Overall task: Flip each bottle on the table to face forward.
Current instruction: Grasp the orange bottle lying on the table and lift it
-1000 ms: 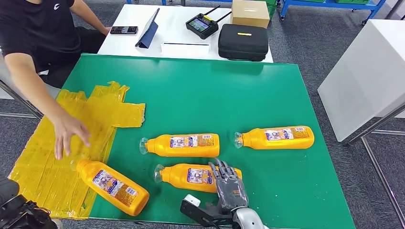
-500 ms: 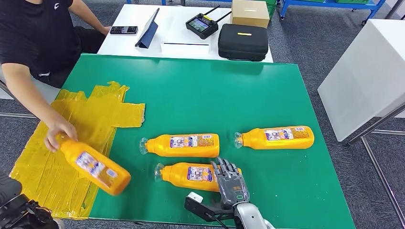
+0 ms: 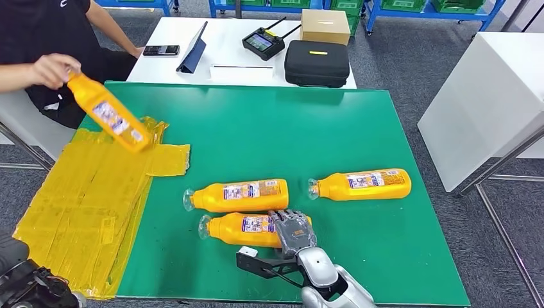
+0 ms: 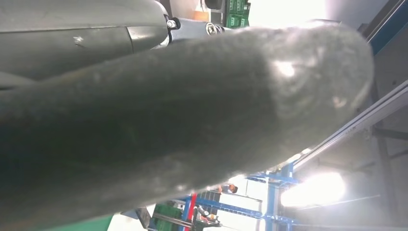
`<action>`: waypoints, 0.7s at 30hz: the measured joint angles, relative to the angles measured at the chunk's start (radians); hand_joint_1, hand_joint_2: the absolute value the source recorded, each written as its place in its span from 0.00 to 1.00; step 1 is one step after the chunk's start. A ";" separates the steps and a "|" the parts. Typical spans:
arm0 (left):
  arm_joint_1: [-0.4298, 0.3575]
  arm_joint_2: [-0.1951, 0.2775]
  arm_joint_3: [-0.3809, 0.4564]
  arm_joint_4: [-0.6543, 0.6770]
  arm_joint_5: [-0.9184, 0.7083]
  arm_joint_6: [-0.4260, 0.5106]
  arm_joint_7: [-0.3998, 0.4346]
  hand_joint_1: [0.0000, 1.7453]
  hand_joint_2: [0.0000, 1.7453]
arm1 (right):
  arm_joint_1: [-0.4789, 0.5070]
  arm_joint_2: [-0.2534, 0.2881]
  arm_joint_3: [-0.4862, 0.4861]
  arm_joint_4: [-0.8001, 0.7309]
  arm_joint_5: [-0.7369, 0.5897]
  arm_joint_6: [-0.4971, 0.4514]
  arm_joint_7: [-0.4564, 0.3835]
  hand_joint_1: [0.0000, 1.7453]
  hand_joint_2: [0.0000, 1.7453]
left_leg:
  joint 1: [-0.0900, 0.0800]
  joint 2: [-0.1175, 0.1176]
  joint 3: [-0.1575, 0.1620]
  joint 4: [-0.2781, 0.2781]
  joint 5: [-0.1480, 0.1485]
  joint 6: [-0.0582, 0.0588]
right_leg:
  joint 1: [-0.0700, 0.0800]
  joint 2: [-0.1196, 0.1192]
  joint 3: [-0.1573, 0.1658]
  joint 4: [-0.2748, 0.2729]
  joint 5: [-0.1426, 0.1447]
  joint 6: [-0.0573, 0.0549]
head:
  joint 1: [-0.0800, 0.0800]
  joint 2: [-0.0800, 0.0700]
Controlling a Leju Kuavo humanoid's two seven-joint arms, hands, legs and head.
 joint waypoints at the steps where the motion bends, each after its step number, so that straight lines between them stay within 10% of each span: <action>1: 0.001 0.002 -0.001 0.000 0.004 0.000 0.000 0.00 0.00 | -0.006 0.002 0.002 0.008 -0.002 0.005 -0.002 1.00 1.00 | 0.000 0.000 0.002 0.000 -0.001 0.000 | 0.000 0.000 0.002 0.000 0.000 -0.001 | 0.000 0.000; 8: 0.008 0.014 -0.013 0.007 0.039 -0.047 0.050 0.00 0.00 | -0.016 0.007 0.004 0.002 -0.048 0.046 -0.010 1.00 1.00 | 0.002 0.000 0.017 0.000 -0.005 -0.003 | 0.001 0.000 0.016 0.000 -0.007 -0.003 | 0.000 0.000; 12: 0.022 0.016 -0.017 0.007 0.068 -0.174 0.120 0.00 1.00 | 0.032 0.003 -0.024 -0.092 -0.265 0.023 -0.131 1.00 1.00 | 0.002 -0.001 0.022 0.000 -0.009 -0.002 | 0.001 0.000 0.023 0.000 -0.011 -0.002 | 0.000 0.000; 21: 0.088 0.012 -0.040 0.007 0.141 -0.441 0.214 0.00 1.00 | 0.199 -0.007 -0.109 -0.353 -0.678 0.000 -0.366 1.00 1.00 | 0.001 -0.012 -0.007 0.001 -0.003 -0.002 | 0.001 -0.007 0.011 0.002 -0.009 0.001 | 0.000 0.000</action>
